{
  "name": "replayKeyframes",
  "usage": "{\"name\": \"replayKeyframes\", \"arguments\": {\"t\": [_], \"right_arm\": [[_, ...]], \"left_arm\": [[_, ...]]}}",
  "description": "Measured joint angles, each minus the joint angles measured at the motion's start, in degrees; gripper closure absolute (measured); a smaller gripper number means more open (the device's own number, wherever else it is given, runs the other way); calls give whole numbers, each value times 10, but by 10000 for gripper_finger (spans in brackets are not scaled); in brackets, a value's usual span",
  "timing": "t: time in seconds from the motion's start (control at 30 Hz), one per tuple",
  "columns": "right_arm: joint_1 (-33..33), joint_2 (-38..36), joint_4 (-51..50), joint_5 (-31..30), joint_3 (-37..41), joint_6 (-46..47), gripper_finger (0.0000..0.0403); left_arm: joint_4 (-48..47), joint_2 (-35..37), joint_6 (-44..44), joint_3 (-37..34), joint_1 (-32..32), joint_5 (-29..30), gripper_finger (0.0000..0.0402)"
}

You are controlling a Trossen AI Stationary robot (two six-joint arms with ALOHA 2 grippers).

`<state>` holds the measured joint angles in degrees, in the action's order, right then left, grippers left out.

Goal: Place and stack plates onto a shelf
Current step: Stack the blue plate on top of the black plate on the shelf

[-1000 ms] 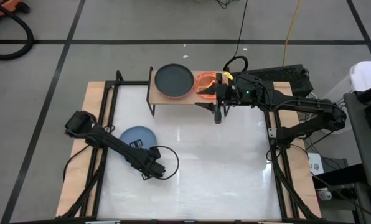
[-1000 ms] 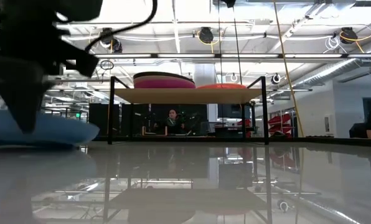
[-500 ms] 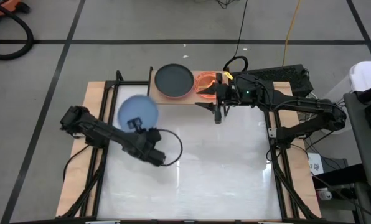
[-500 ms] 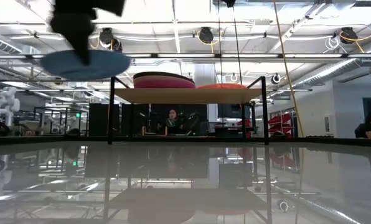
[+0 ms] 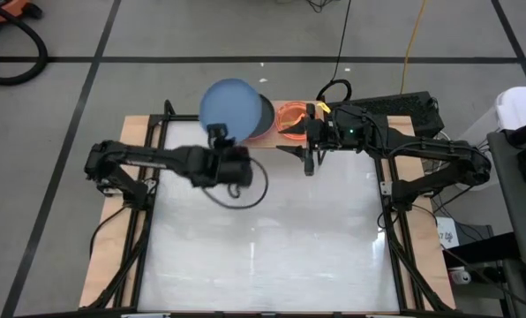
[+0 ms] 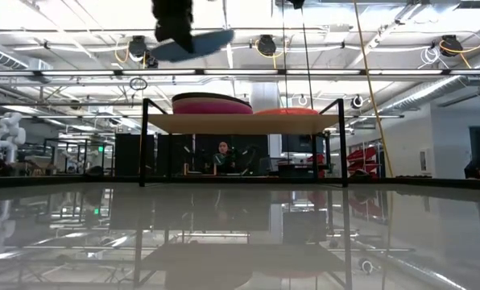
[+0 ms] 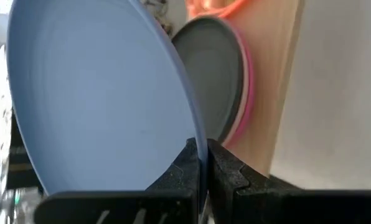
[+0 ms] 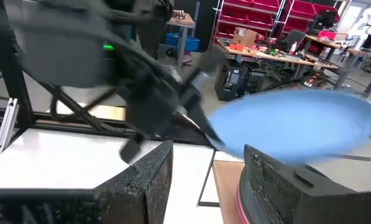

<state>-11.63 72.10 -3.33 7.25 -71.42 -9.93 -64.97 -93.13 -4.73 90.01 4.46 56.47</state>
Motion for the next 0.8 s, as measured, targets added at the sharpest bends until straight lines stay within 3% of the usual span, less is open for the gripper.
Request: {"name": "replayKeyframes", "arguments": {"t": [0.17,0.27,0.37,0.57,0.8], "right_arm": [[0,0,-3,0,0,1,222],[0,-4,-18,0,0,0,222],[0,-8,-31,0,-1,-4,222],[0,-16,-51,0,-1,-13,222],[0,-17,-51,0,-1,-13,222]], "left_arm": [[132,-4,-176,-9,-79,-108,391],[148,-13,-211,-10,-123,-199,391],[145,-18,-218,-10,-152,-254,391],[132,-29,-202,-11,-179,-284,376],[130,-28,-191,-10,-171,-279,261]]}}
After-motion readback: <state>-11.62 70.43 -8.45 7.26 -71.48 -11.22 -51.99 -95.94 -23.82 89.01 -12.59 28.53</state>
